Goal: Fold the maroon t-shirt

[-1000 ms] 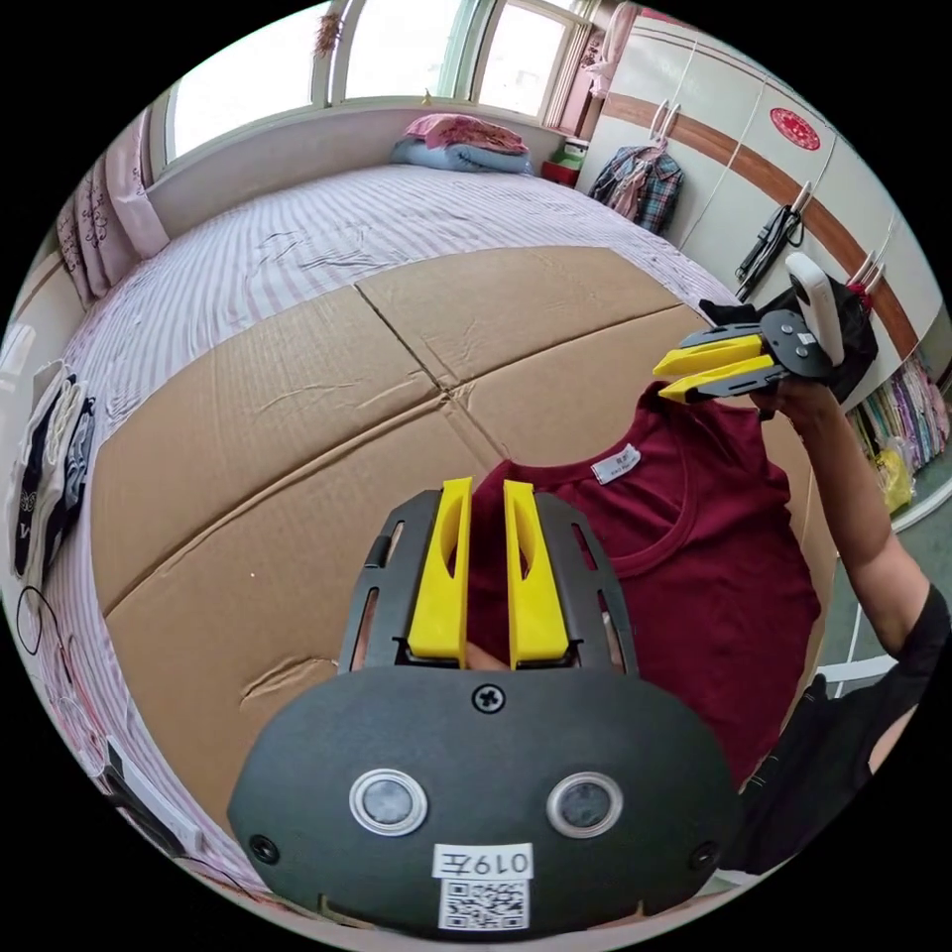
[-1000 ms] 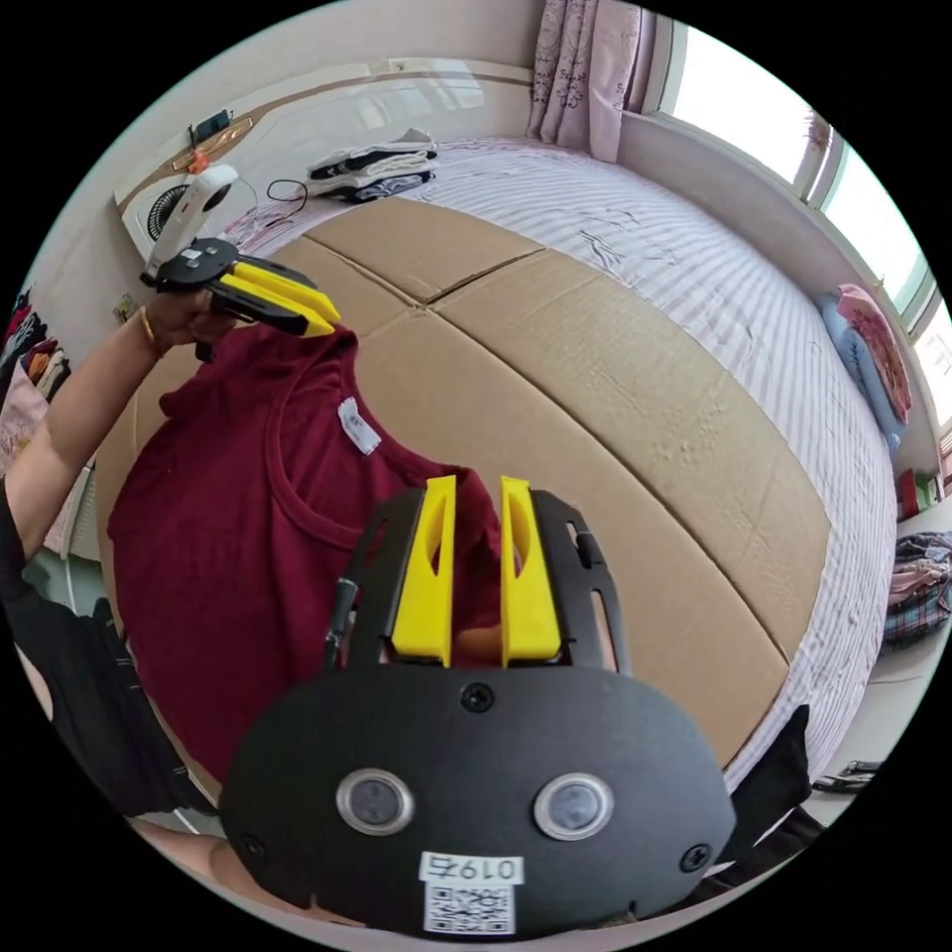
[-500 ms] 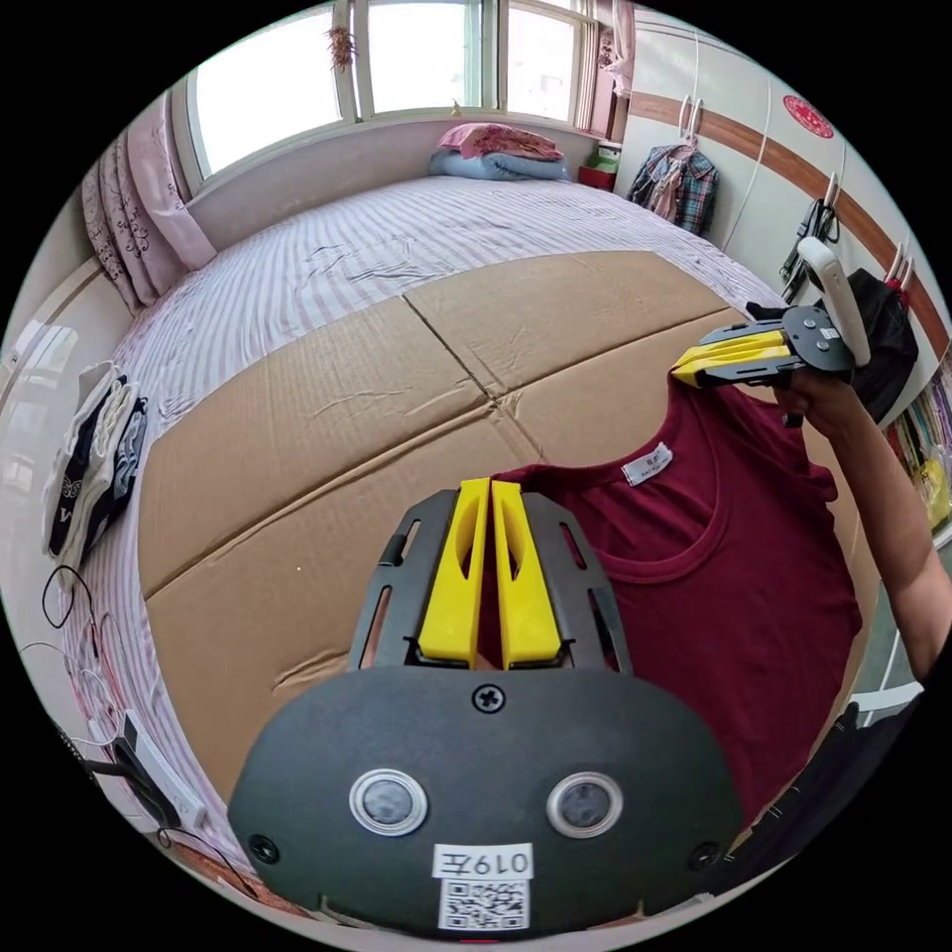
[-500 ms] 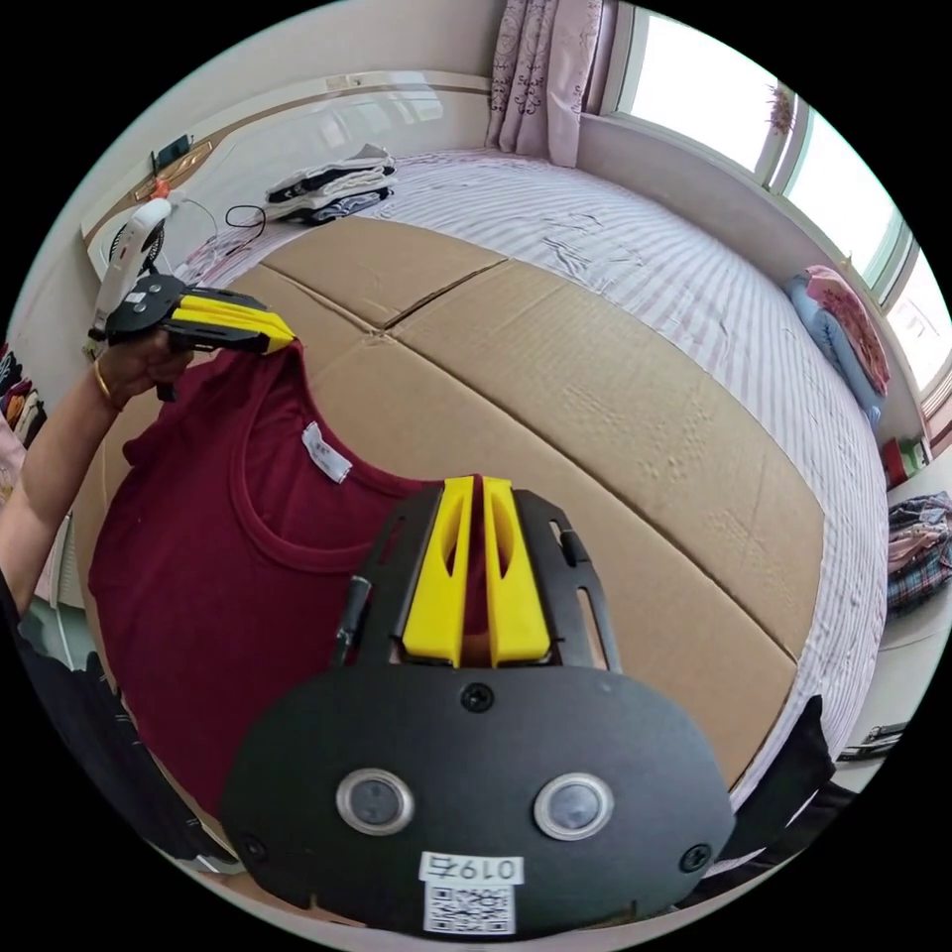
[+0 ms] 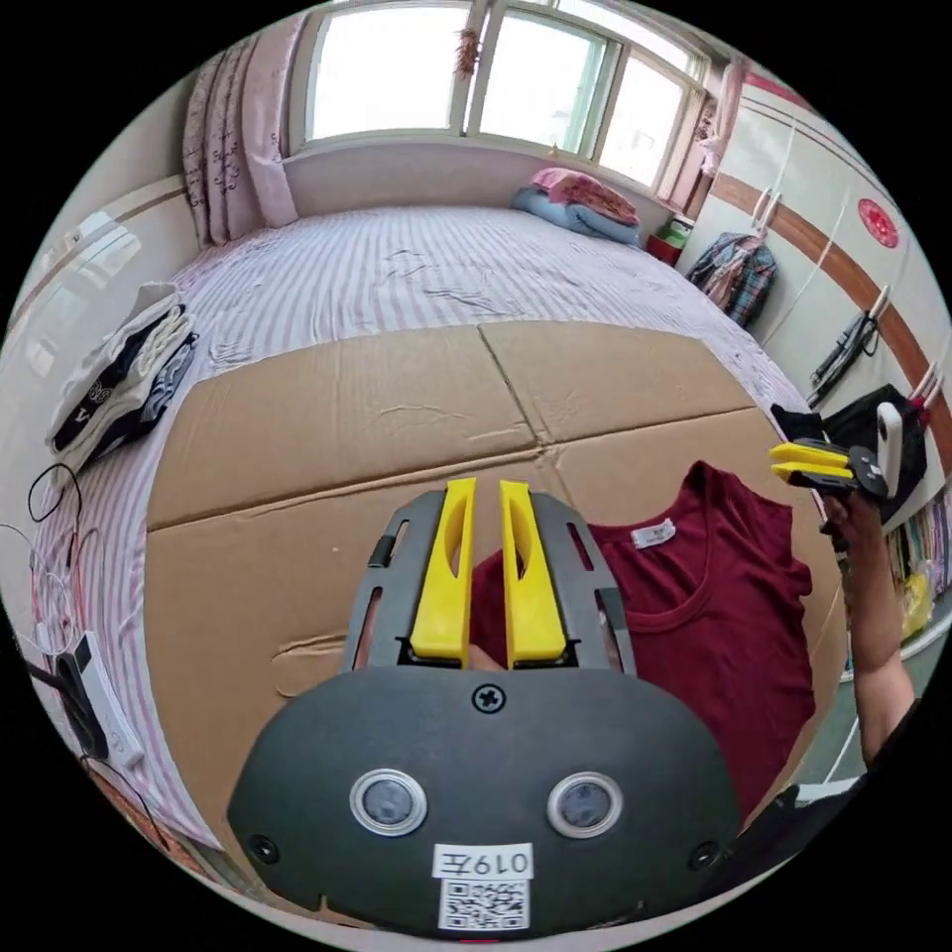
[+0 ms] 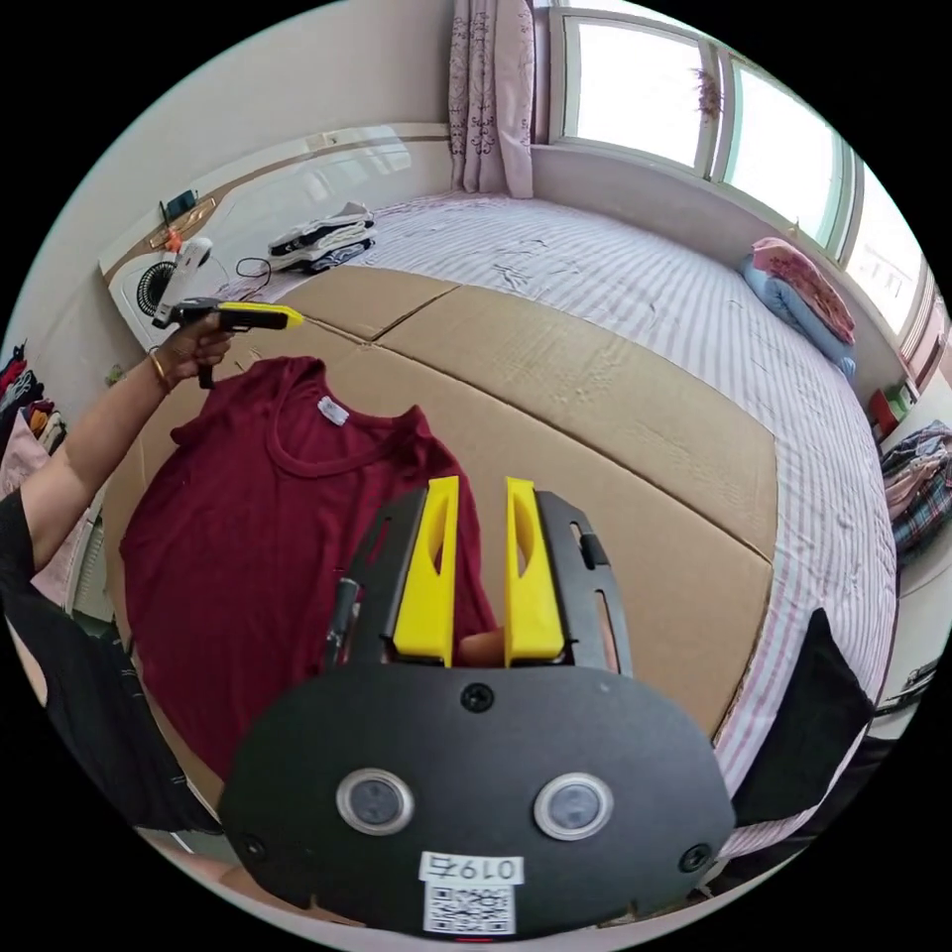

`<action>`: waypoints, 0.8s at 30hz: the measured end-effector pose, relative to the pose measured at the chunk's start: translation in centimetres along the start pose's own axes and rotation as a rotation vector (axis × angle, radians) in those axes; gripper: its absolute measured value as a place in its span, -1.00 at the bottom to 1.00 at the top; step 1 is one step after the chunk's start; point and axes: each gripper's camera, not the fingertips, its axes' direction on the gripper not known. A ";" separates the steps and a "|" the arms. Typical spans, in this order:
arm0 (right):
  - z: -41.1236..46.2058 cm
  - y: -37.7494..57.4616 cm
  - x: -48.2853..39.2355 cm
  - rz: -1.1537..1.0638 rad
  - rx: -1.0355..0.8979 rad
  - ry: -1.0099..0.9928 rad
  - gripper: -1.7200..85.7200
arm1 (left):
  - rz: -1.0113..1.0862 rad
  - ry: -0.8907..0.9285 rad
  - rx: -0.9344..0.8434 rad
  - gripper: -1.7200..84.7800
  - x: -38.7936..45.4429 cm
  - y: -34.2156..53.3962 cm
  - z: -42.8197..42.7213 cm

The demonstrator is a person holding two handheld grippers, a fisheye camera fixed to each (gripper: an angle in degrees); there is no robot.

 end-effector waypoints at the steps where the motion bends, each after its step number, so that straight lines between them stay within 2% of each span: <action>1: 0.5 0.0 0.5 0.006 -0.019 -0.008 -0.78 | 0.033 0.023 0.002 -0.87 1.5 -0.5 0.3; 3: 1.3 -0.5 0.7 -0.002 -0.028 -0.032 -0.78 | 0.174 0.105 -0.030 -0.84 8.5 -3.0 2.9; 8: 1.8 -2.9 0.9 -0.034 -0.028 -0.061 -0.79 | 0.279 0.183 -0.148 -0.74 17.2 -7.5 10.3; 12: 1.9 -4.0 2.1 -0.040 -0.069 -0.063 -0.80 | 0.238 0.278 -0.188 -0.70 17.7 -9.9 14.1; 17: 0.4 -4.7 3.5 -0.040 -0.044 -0.150 -0.80 | 0.283 0.287 -0.226 -0.70 18.4 -10.4 15.5; 21: 0.6 -5.0 3.9 -0.049 -0.077 -0.162 -0.82 | 0.298 0.262 -0.248 -0.79 18.6 -10.5 16.0; 24: -0.6 -5.0 4.1 -0.065 -0.044 -0.137 -0.91 | 0.319 0.233 -0.237 -0.87 18.8 -10.5 15.7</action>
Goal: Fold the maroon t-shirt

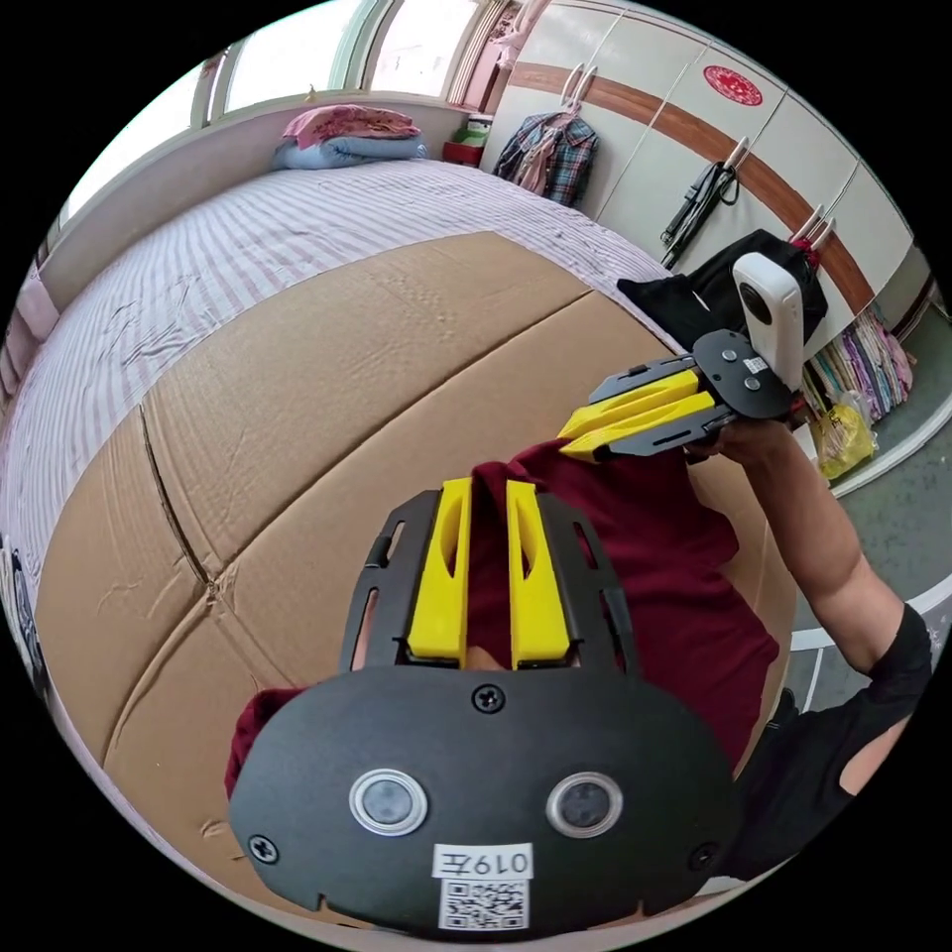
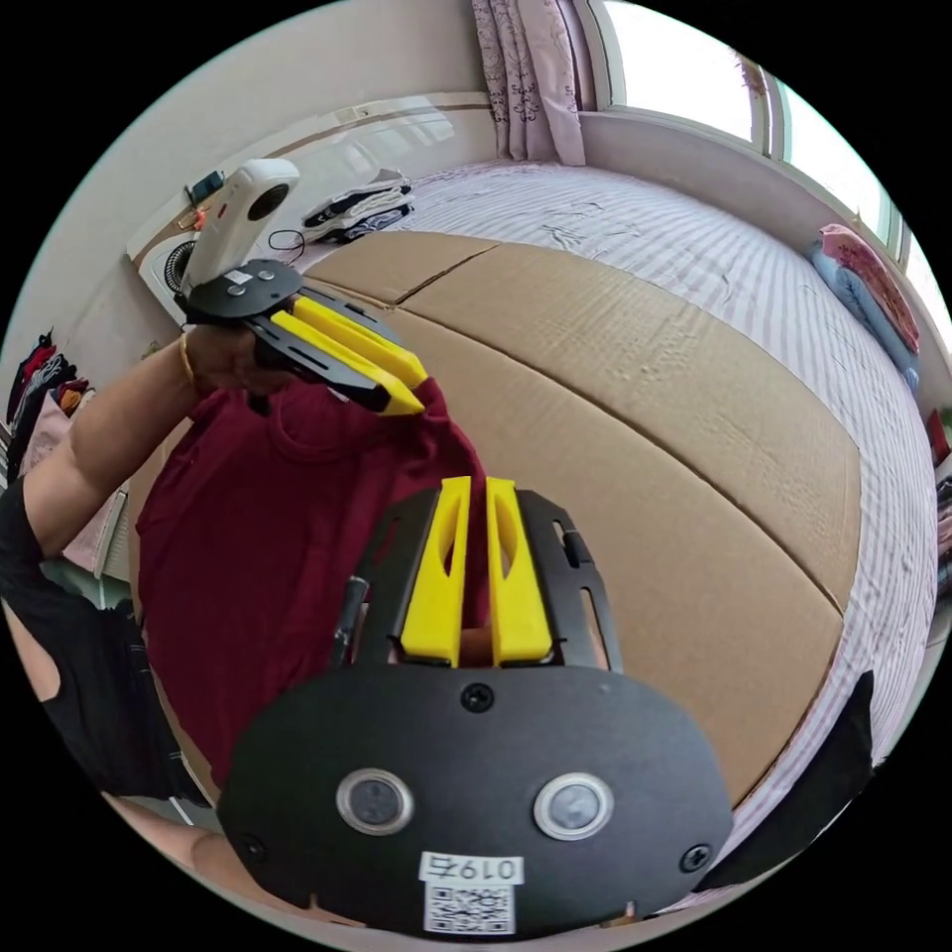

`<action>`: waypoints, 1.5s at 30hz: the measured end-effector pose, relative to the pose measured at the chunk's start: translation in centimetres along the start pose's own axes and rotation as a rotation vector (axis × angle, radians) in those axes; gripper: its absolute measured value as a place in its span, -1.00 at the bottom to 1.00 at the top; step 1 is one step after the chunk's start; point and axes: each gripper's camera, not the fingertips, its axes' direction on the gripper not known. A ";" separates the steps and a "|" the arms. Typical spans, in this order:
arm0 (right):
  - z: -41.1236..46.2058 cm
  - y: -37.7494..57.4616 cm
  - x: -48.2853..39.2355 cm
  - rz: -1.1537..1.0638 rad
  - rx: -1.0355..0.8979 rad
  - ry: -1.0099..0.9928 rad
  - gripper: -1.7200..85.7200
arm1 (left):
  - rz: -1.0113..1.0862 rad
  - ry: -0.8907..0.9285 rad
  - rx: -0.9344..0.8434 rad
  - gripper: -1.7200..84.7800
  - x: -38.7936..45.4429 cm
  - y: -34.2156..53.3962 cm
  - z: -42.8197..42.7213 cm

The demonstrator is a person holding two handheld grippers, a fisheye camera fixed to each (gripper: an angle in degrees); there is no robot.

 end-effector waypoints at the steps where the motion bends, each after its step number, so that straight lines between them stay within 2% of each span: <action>1: -0.6 0.0 0.1 -0.001 0.009 0.014 -0.93 | 0.003 -0.011 0.000 -0.88 0.0 0.0 -0.1; 6: -2.1 -0.4 1.2 0.033 0.006 0.028 -0.95 | -0.052 -0.080 0.005 -0.93 -0.6 0.3 -0.7; 10: -3.5 0.1 2.0 0.062 0.002 0.051 -0.87 | -0.062 -0.101 0.000 -0.94 -0.2 0.4 -0.8; 14: -9.6 3.9 4.3 0.165 0.143 -0.015 -0.79 | -0.063 -0.103 -0.006 -0.94 -0.6 0.5 -1.7; 20: -12.9 11.2 8.7 0.342 0.109 -0.120 -0.71 | -0.079 -0.091 0.010 -0.93 -1.6 1.3 -3.0; 25: -13.2 12.8 9.8 0.228 0.177 -0.189 -0.72 | -0.101 -0.076 0.012 -0.94 -2.7 1.7 -4.3; 29: -13.1 12.5 13.3 0.179 0.182 -0.379 -0.75 | -0.096 -0.092 -0.003 -0.94 -3.0 1.8 -5.6; 34: -12.2 11.5 13.8 0.119 0.021 -0.304 -0.75 | -0.087 -0.105 -0.010 -0.94 -3.5 1.9 -7.0; 37: -11.9 11.2 13.5 0.075 0.008 -0.285 -0.78 | -0.100 -0.092 -0.005 -0.94 -4.4 2.2 -7.9; 40: -11.8 10.7 12.8 0.025 -0.033 -0.265 -0.93 | -0.113 -0.084 0.007 -0.94 -5.1 2.8 -9.0; 43: -14.3 9.9 12.5 0.011 0.002 -0.332 -0.97 | -0.110 -0.085 0.007 -0.94 -5.6 2.9 -10.1; 45: -16.3 9.1 12.3 0.033 0.016 -0.303 -0.97 | -0.103 -0.091 0.001 -0.94 -5.9 2.8 -10.9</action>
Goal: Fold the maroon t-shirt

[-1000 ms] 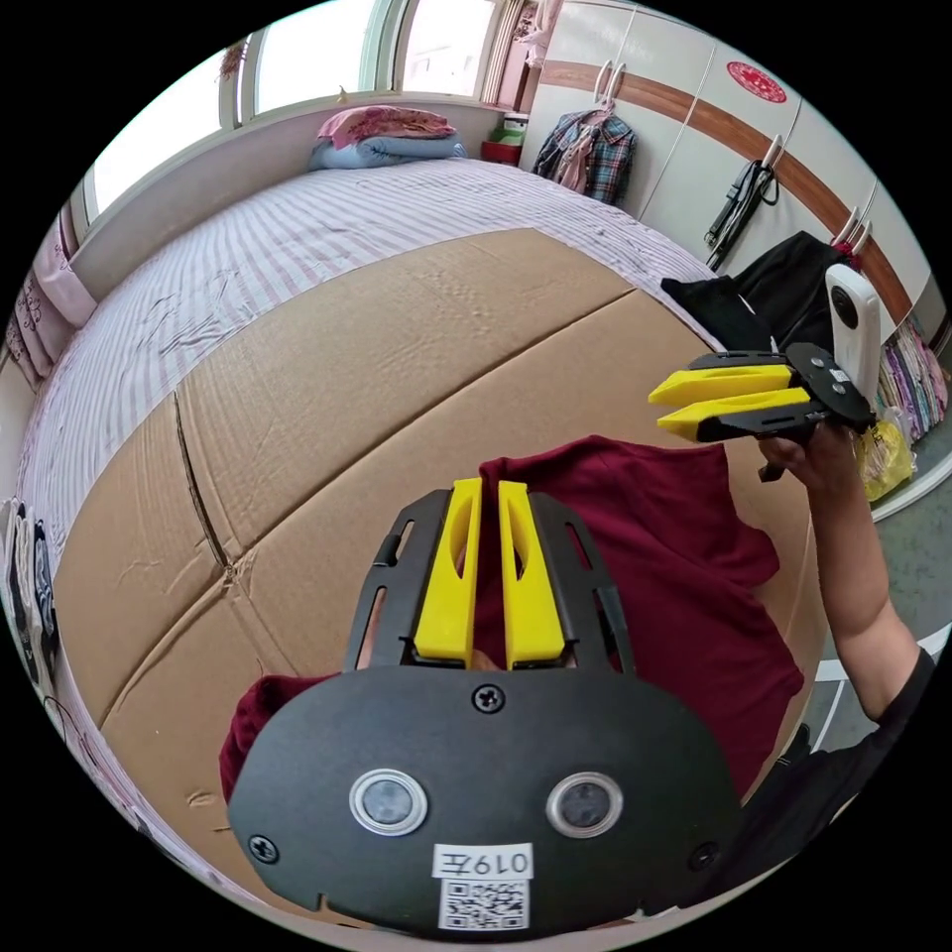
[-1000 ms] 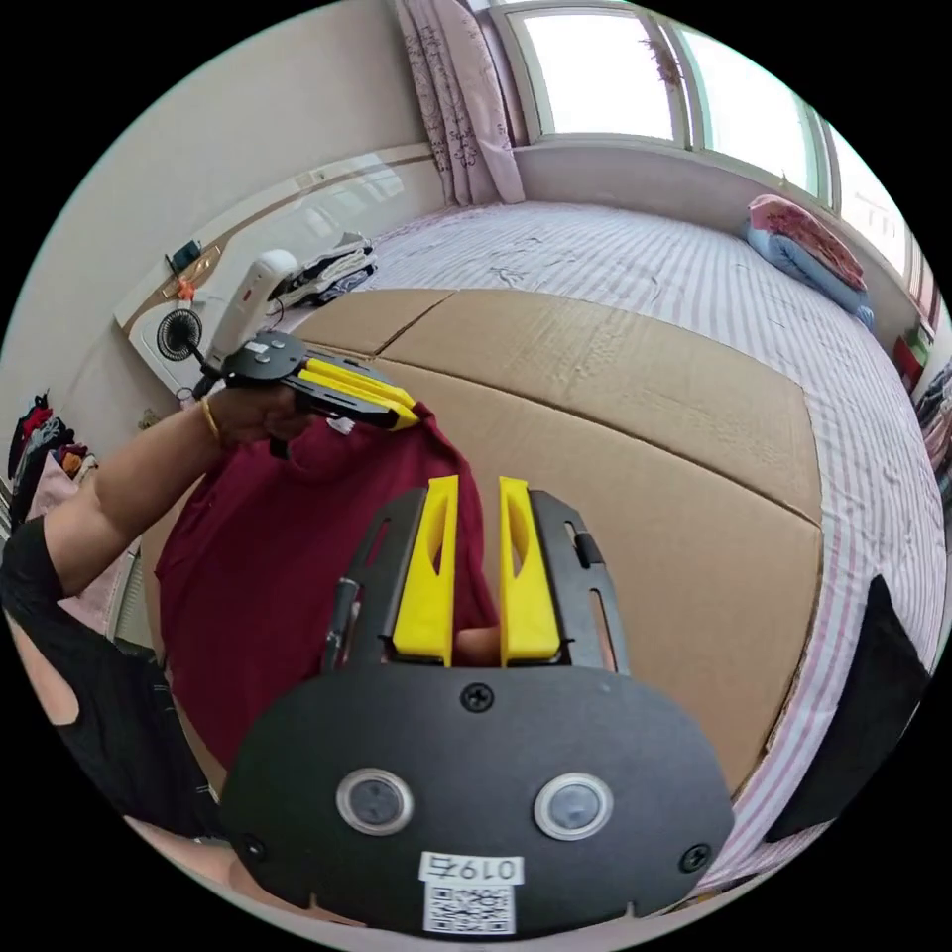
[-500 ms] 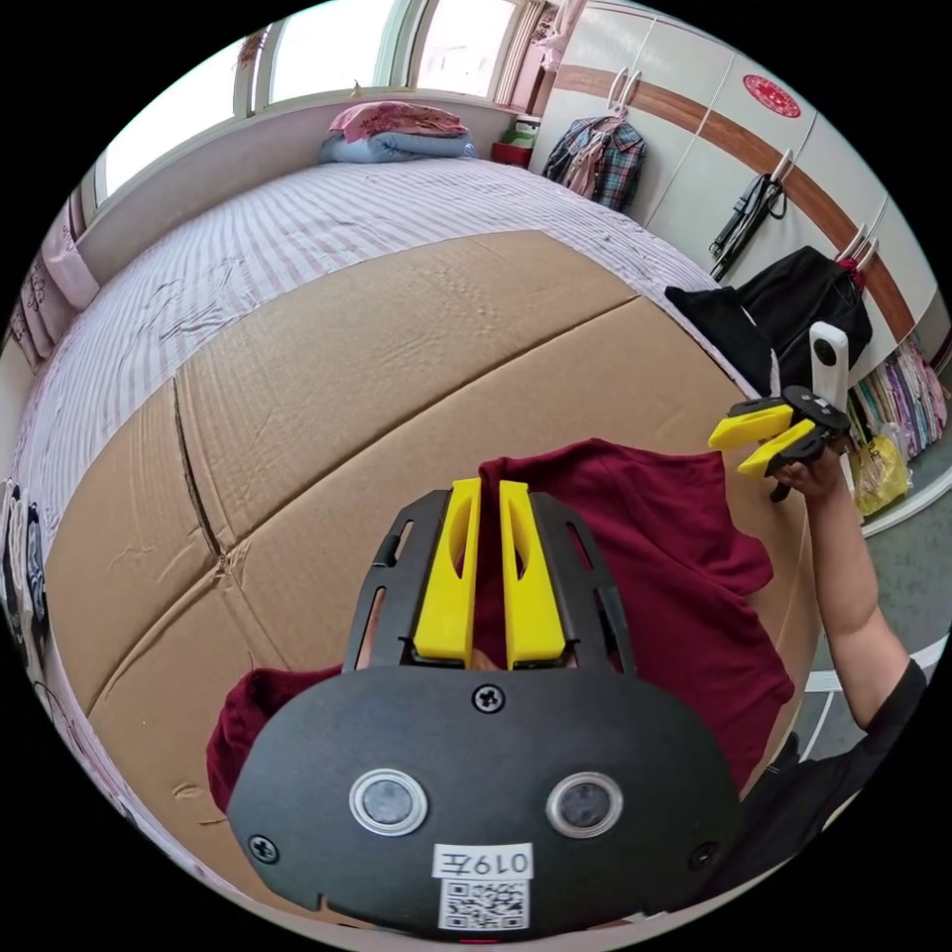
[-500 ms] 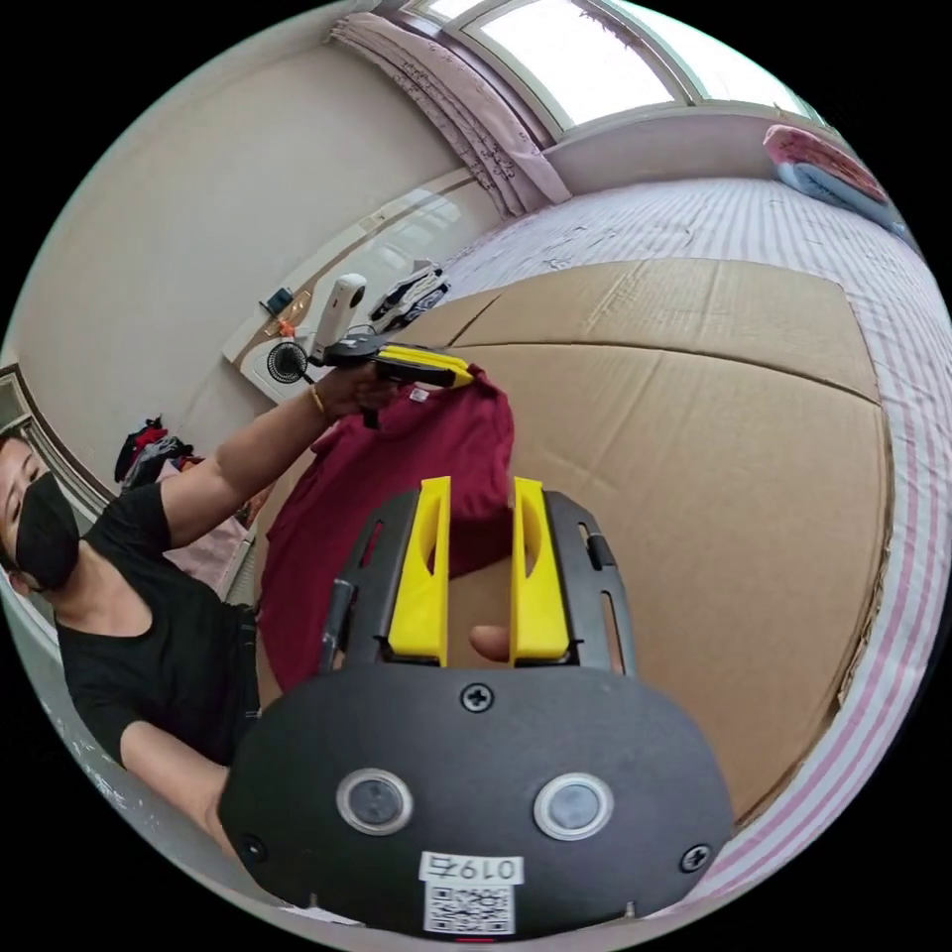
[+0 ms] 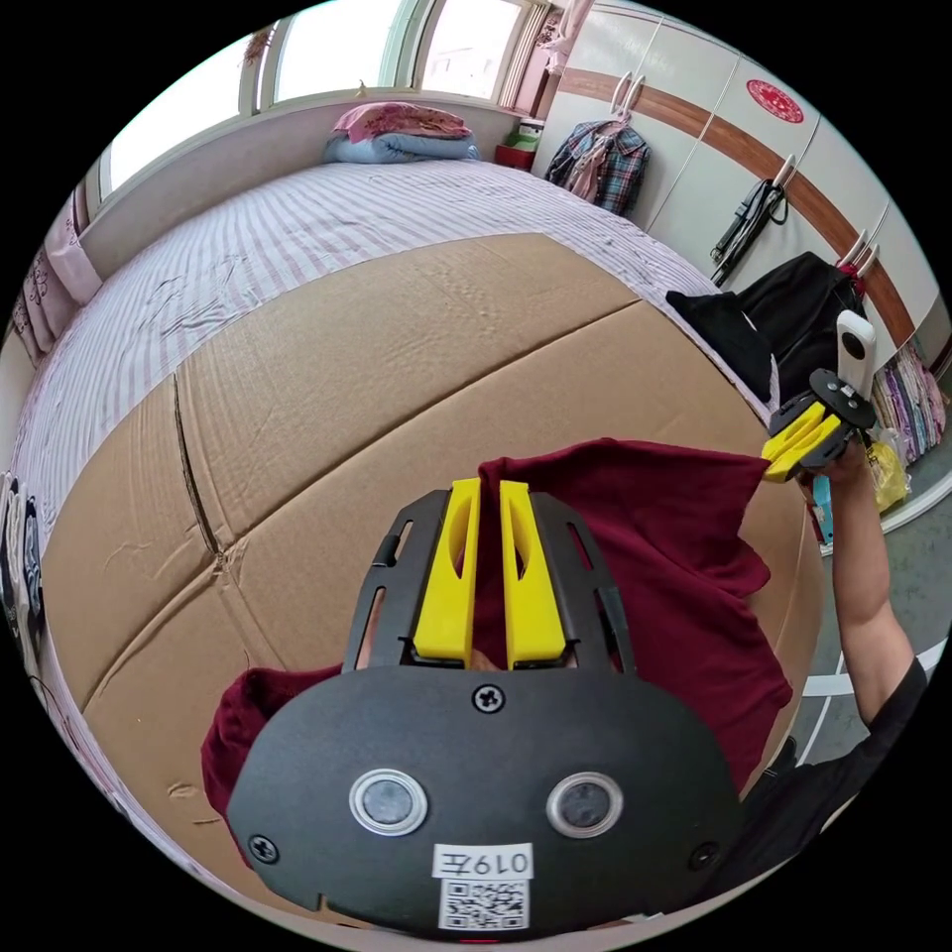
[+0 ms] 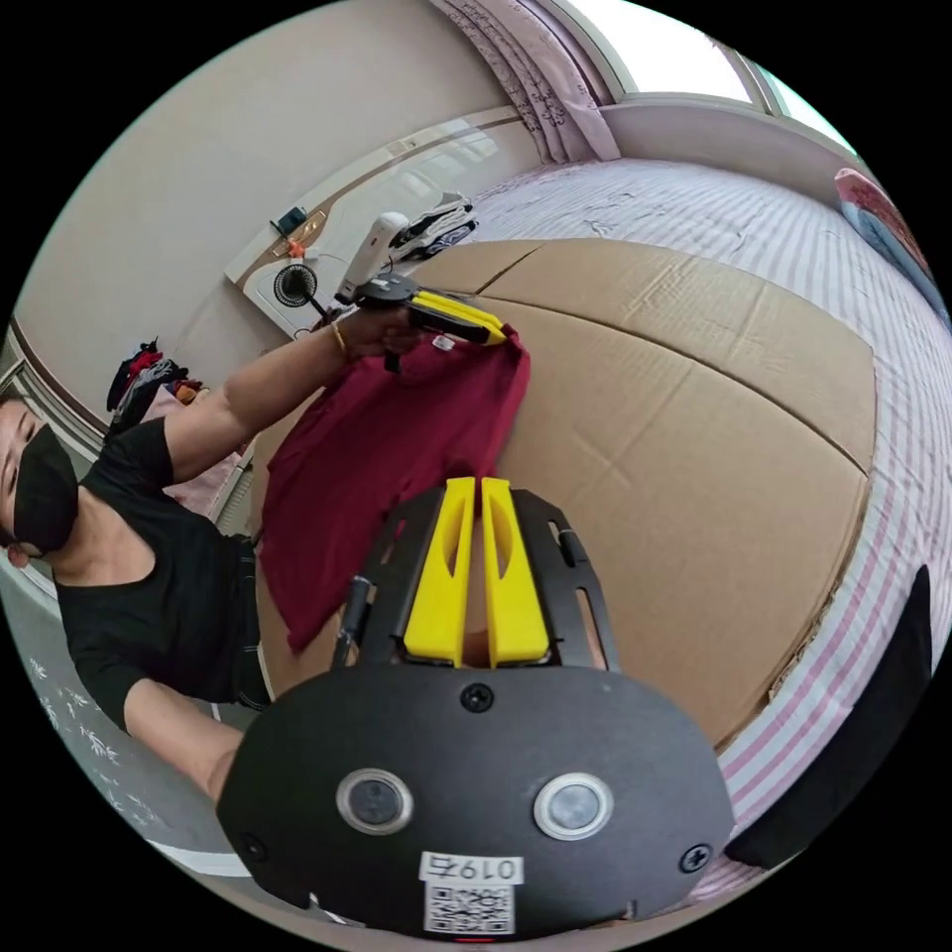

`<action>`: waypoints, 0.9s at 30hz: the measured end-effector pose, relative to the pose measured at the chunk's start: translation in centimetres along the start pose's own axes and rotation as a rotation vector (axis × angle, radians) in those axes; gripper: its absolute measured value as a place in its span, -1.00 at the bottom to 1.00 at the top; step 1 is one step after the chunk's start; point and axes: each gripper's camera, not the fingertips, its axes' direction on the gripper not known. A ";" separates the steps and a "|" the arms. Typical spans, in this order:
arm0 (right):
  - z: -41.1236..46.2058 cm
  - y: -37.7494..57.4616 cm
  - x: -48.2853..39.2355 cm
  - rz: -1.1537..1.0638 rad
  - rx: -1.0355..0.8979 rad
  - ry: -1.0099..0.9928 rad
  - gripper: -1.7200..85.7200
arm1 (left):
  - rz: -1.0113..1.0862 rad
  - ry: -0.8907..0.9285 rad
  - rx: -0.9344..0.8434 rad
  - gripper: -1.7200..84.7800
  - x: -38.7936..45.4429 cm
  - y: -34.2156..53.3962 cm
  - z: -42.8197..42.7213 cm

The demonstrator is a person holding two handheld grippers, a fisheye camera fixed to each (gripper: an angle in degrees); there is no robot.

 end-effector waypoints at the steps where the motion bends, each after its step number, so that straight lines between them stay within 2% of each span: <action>1: -0.9 -0.8 -0.5 0.021 -0.002 0.016 -0.98 | 0.002 -0.002 -0.001 -0.94 -0.1 0.0 -0.2; 6: 0.5 -4.6 -0.4 0.140 -0.097 0.169 -0.98 | 0.003 -0.027 0.005 -0.93 -0.4 -0.1 -2.1; 12: 9.2 -5.4 3.5 0.260 -0.295 0.315 -0.98 | 0.034 -0.142 -0.001 -0.92 1.0 -0.4 -4.7; 17: 11.6 -2.9 6.0 0.334 -0.212 0.265 -0.98 | 0.054 -0.252 -0.028 -0.89 2.3 -1.4 -6.3; 24: 13.3 0.1 4.8 0.298 -0.105 0.215 -0.93 | -0.008 -0.230 -0.054 -0.77 -0.7 -2.9 -9.6; 27: 13.9 1.8 3.1 0.322 -0.041 0.278 -0.84 | -0.037 -0.242 -0.065 -0.72 -2.1 -3.4 -11.3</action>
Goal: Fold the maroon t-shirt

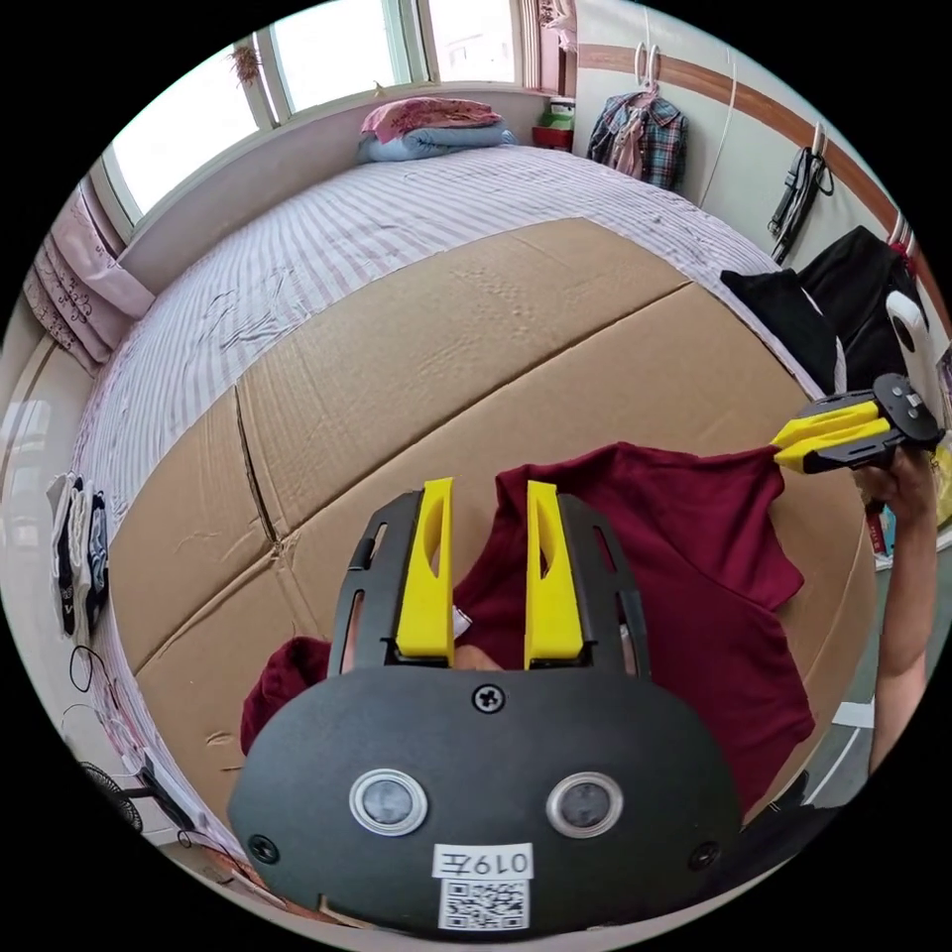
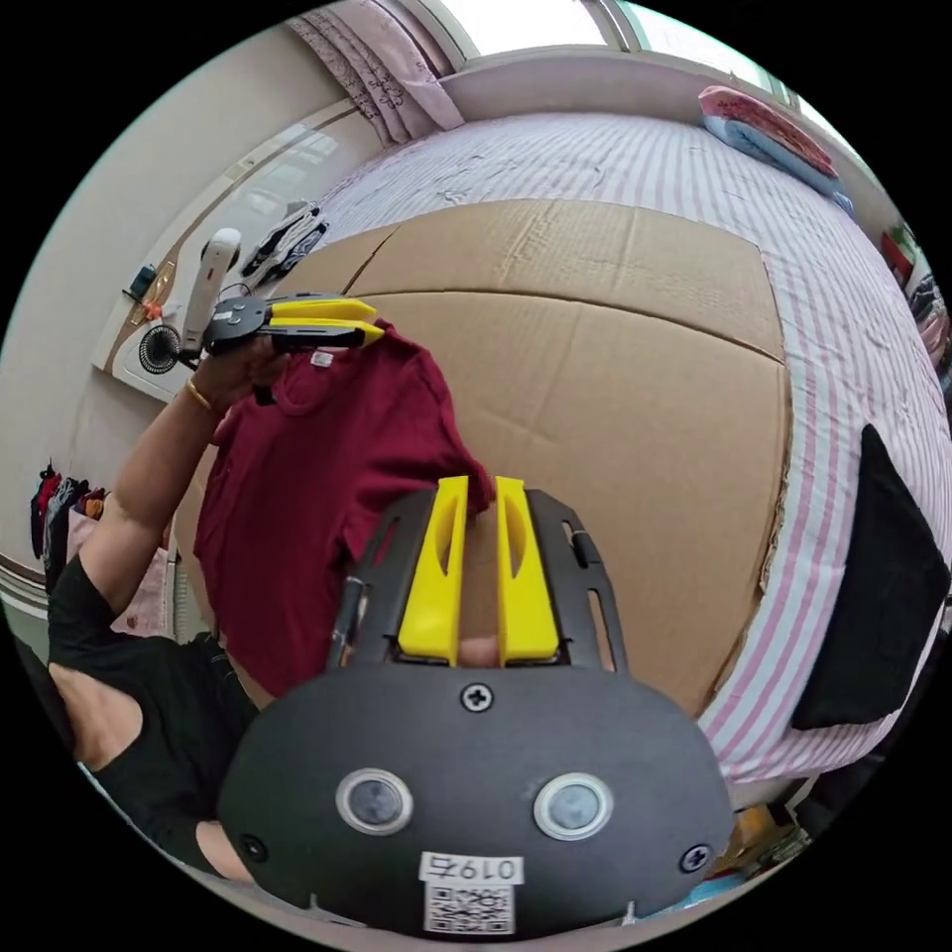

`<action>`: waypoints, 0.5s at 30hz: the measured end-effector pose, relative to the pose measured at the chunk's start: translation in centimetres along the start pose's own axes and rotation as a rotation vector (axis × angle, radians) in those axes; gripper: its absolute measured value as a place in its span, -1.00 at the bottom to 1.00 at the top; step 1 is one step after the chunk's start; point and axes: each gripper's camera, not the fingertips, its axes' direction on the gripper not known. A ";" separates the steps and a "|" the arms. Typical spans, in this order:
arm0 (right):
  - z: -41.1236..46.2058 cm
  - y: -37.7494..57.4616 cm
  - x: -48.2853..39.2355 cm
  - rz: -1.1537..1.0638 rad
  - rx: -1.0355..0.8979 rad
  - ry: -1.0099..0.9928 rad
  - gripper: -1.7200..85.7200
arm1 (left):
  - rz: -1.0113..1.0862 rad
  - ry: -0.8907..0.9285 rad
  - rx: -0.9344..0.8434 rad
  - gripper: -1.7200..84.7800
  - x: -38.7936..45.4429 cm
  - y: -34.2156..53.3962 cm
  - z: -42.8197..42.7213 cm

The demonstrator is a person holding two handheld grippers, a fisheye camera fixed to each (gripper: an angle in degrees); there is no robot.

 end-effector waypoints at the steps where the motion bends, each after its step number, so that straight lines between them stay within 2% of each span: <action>1: -0.2 1.6 -0.8 0.001 0.064 0.021 -0.82 | -0.002 0.000 0.001 -0.72 -0.3 -0.1 -0.3; 4: -0.2 6.8 -3.4 0.001 0.247 0.086 -0.88 | -0.011 -0.018 0.008 -0.69 -1.6 -0.5 -1.9; 7: 1.2 12.9 -8.2 -0.127 0.393 0.101 -0.95 | -0.022 -0.045 0.047 -0.69 -2.5 -1.0 -3.7; 9: 3.1 15.9 -11.4 -0.204 0.422 0.178 -0.96 | -0.009 -0.089 0.040 -0.70 -2.6 -2.2 -4.2; 12: 7.3 19.8 -16.2 -0.289 0.453 0.418 -0.97 | 0.001 -0.137 0.017 -0.72 -2.8 -3.9 -3.9; 14: 11.3 22.3 -19.5 -0.392 0.494 0.600 -0.96 | 0.041 -0.056 0.066 -0.73 -2.3 -4.7 -5.1; 15: 12.4 22.7 -20.2 -0.424 0.487 0.634 -0.96 | 0.126 0.078 0.097 -0.74 -0.9 -5.2 -6.0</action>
